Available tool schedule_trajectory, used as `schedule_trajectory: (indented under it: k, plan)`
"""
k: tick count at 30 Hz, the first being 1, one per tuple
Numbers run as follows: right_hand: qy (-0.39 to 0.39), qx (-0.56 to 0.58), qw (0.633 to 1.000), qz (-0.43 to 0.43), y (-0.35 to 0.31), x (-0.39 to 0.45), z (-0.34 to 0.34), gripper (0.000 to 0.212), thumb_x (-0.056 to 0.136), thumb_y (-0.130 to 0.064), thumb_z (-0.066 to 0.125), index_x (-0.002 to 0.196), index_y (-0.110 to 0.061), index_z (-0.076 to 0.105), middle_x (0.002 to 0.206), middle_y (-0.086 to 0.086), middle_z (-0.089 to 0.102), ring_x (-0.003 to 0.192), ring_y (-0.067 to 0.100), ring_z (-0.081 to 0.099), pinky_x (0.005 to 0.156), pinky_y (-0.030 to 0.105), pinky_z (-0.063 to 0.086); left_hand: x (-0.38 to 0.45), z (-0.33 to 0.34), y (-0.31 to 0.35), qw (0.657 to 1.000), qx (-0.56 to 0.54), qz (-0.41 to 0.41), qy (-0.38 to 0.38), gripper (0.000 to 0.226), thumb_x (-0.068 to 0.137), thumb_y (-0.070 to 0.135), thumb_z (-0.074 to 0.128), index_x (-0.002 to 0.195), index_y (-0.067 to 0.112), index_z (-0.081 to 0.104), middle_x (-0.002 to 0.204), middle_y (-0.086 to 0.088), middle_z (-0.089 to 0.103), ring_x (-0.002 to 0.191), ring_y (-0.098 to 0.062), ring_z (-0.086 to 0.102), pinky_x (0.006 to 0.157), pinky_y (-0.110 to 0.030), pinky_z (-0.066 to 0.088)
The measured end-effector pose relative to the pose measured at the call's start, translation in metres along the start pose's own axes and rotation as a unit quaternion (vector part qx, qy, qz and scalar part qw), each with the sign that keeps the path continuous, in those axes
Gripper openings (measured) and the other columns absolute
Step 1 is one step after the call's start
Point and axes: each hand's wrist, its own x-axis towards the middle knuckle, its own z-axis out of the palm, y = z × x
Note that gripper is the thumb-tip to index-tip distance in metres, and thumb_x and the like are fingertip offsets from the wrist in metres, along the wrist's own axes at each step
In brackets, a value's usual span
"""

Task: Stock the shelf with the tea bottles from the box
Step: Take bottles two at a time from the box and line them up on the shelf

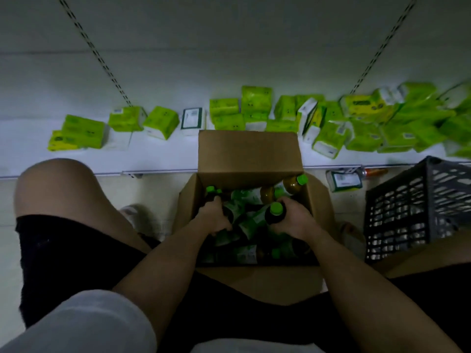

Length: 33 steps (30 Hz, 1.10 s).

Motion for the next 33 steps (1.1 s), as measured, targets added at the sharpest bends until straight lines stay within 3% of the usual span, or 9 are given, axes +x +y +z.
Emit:
schedule_trajectory:
  k: [4,7,12,16,23,27,29,33]
  plan:
    - [0.054,0.049,0.997,-0.019,-0.009,-0.003,-0.005,0.067,0.058,-0.032,0.083,0.118,-0.025,0.054,0.12,0.001,0.062,0.112,0.021,0.058,0.096,0.042,0.049,-0.006,-0.001,-0.01,0.996,0.024,0.014,0.08,0.078,0.069,0.032,0.08,0.135,0.013,0.043,0.135,-0.012,0.042,0.115,-0.031,0.053,0.098,-0.039,0.05]
    - [0.078,0.086,0.993,-0.016,-0.013,-0.008,0.001,0.068,0.057,-0.032,0.084,0.118,-0.025,0.055,0.121,0.0,0.061,0.112,0.019,0.056,0.096,0.039,0.048,-0.013,-0.005,-0.011,0.992,-0.007,0.043,0.116,0.07,0.067,0.036,0.08,0.128,0.013,0.055,0.128,-0.008,0.051,0.111,-0.026,0.055,0.09,-0.032,0.05]
    - [0.104,0.22,0.969,0.035,-0.024,-0.014,0.0,0.072,0.061,-0.027,0.088,0.122,-0.026,0.049,0.113,-0.007,0.059,0.109,0.015,0.057,0.084,0.029,0.047,-0.035,-0.016,-0.003,0.975,-0.087,0.08,0.19,0.056,0.06,0.042,0.084,0.106,0.02,0.062,0.092,0.006,0.059,0.091,-0.016,0.06,0.068,-0.026,0.046]
    - [0.112,0.284,0.952,0.037,-0.044,-0.013,-0.016,0.074,0.066,-0.024,0.087,0.13,-0.013,0.051,0.119,-0.002,0.063,0.108,0.016,0.06,0.08,0.026,0.045,-0.049,-0.035,0.002,0.938,-0.227,0.12,0.231,0.062,0.055,0.032,0.089,0.104,0.025,0.052,0.098,0.005,0.062,0.09,-0.015,0.06,0.074,-0.026,0.046]
    - [0.203,0.3,0.929,-0.079,-0.118,-0.021,-0.07,0.057,0.068,-0.027,0.084,0.118,-0.018,0.059,0.108,-0.003,0.065,0.099,0.017,0.063,0.081,0.03,0.052,-0.078,-0.108,0.02,0.884,-0.265,0.25,0.294,0.065,0.057,0.016,0.09,0.112,0.023,0.057,0.103,0.001,0.063,0.095,-0.017,0.062,0.079,-0.024,0.048]
    - [0.229,0.317,0.908,-0.153,-0.163,-0.038,-0.108,0.041,0.075,-0.023,0.08,0.108,-0.026,0.055,0.091,-0.018,0.058,0.081,0.001,0.059,0.064,0.007,0.046,-0.116,-0.165,0.038,0.85,-0.283,0.307,0.322,0.056,0.066,0.011,0.085,0.112,0.026,0.058,0.094,0.007,0.059,0.08,-0.004,0.058,0.064,-0.005,0.046]
    - [0.228,0.339,0.894,-0.187,-0.184,-0.047,-0.126,0.038,0.077,-0.019,0.078,0.11,-0.023,0.059,0.091,-0.016,0.061,0.08,0.001,0.061,0.06,0.003,0.046,-0.135,-0.191,0.048,0.832,-0.303,0.328,0.329,0.054,0.07,0.01,0.082,0.114,0.026,0.056,0.091,0.01,0.055,0.075,-0.001,0.056,0.059,-0.002,0.044]
    - [0.24,0.367,0.867,-0.237,-0.228,-0.064,-0.158,0.043,0.074,-0.017,0.08,0.11,-0.025,0.058,0.107,-0.003,0.066,0.091,0.006,0.065,0.075,0.014,0.051,-0.17,-0.236,0.063,0.797,-0.301,0.376,0.365,0.053,0.07,0.012,0.082,0.115,0.027,0.058,0.091,0.008,0.056,0.077,-0.007,0.057,0.069,-0.015,0.047]
